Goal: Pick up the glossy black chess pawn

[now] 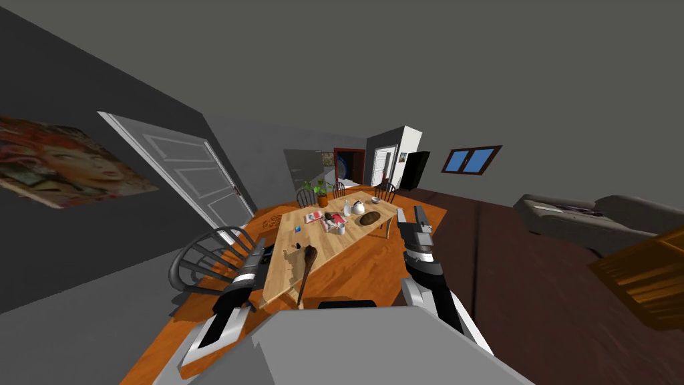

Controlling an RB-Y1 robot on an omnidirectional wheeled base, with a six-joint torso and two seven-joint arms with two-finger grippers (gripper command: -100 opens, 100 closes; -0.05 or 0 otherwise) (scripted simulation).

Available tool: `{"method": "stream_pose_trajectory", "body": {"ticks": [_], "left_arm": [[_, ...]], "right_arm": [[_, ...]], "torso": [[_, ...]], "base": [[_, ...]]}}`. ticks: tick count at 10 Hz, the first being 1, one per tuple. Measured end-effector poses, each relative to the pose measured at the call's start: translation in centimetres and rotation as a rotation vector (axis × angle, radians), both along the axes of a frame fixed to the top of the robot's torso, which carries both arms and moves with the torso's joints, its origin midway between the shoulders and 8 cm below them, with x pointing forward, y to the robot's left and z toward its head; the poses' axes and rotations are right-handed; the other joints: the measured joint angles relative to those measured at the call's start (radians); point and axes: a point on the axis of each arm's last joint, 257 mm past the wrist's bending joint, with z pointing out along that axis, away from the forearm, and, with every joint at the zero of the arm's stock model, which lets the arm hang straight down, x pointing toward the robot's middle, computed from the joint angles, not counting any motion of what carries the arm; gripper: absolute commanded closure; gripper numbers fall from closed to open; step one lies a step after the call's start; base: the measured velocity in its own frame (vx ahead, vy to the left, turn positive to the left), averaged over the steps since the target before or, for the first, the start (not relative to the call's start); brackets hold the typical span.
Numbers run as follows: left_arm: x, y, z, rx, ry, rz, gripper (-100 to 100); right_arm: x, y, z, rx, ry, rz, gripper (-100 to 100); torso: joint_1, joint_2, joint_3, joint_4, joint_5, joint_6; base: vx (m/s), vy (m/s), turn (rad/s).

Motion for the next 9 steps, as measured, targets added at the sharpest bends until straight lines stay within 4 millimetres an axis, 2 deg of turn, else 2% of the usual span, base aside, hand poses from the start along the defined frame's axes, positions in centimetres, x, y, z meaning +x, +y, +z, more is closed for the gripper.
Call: {"method": "stream_pose_trajectory", "body": {"ticks": [2, 4, 5, 6, 9], "left_arm": [[-0.6, 2.3, -1.4, 0.006, 0.041, 0.044, -100], [-2.0, 4.4, -2.9, 0.008, 0.086, 0.091, -100], [-2.5, 5.7, -3.1, 0.015, 0.104, 0.117, -100], [-2.9, 6.5, -3.7, 0.013, 0.12, 0.134, -100], [-4.2, 8.9, -5.9, 0.006, 0.174, 0.186, -100]], "right_arm": [[0.0, 0.0, 0.0, 0.0, 0.0, 0.0, 0], [0.0, 0.0, 0.0, 0.0, 0.0, 0.0, 0], [0.0, 0.0, 0.0, 0.0, 0.0, 0.0, 0], [0.0, 0.0, 0.0, 0.0, 0.0, 0.0, 0], [0.0, 0.0, 0.0, 0.0, 0.0, 0.0, 0]], "torso": [[-0.001, 0.0, 0.0, 0.0, 0.0, 0.0], [-0.001, 0.0, 0.0, 0.0, 0.0, 0.0], [-0.001, -0.001, 0.0, 0.0, 0.0, 0.001], [-0.001, 0.0, 0.0, 0.0, 0.0, 0.0], [0.0, 0.0, 0.0, 0.0, 0.0, 0.0]], "base": [[0.031, -0.054, -0.17], [0.034, -0.048, -0.169], [0.033, -0.042, -0.104], [0.01, -0.019, 0.032], [0.03, -0.044, -0.185]]}}
